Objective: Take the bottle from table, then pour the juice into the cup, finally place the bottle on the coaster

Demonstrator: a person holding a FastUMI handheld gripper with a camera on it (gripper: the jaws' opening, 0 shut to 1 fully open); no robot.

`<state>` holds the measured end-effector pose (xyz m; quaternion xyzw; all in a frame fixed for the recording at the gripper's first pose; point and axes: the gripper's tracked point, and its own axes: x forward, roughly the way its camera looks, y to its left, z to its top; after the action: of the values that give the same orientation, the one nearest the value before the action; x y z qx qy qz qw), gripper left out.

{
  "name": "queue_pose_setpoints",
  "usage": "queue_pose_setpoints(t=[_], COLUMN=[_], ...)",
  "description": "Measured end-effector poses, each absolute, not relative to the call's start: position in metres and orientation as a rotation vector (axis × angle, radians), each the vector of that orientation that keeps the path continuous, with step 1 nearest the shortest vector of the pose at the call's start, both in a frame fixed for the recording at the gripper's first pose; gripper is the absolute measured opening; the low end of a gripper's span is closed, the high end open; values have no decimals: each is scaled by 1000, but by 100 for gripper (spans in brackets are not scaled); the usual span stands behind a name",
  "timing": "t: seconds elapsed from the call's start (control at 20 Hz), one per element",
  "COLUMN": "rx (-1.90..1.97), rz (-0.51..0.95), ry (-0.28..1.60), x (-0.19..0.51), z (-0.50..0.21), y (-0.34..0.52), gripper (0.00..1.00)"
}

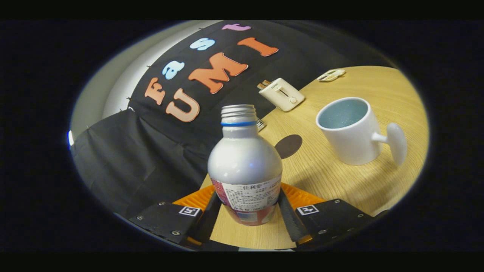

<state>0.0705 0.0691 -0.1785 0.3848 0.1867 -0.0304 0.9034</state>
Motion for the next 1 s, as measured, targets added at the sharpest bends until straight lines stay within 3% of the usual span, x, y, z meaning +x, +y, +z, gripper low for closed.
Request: queue_pose_setpoints(t=[1.0], rx=[1336], rz=[1], ry=[457], x=[57], z=[-170], y=[72], gripper=[77])
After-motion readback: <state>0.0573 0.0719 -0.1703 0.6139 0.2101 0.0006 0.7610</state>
